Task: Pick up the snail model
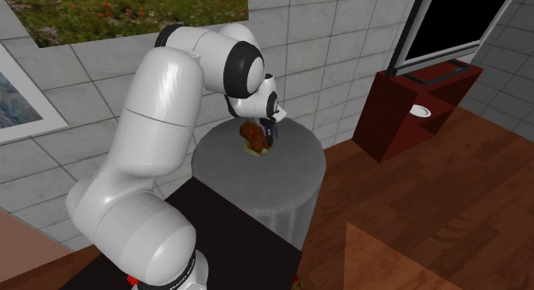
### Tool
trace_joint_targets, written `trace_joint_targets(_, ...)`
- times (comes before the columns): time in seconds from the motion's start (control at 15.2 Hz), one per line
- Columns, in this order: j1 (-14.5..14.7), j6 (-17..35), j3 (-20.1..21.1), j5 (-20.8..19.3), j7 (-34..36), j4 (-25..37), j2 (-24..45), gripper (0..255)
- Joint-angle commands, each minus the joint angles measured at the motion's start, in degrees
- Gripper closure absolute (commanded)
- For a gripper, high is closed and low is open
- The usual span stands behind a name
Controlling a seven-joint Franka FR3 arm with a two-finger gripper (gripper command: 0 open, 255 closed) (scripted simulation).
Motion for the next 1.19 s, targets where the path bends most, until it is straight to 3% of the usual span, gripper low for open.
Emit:
trace_joint_targets(0.0,0.0,0.0,0.0,0.0,0.0,0.0,0.1,255)
trace_joint_targets(1.12,-1.6,-7.3,2.3,2.4,-2.0,-2.1,-9.3,255)
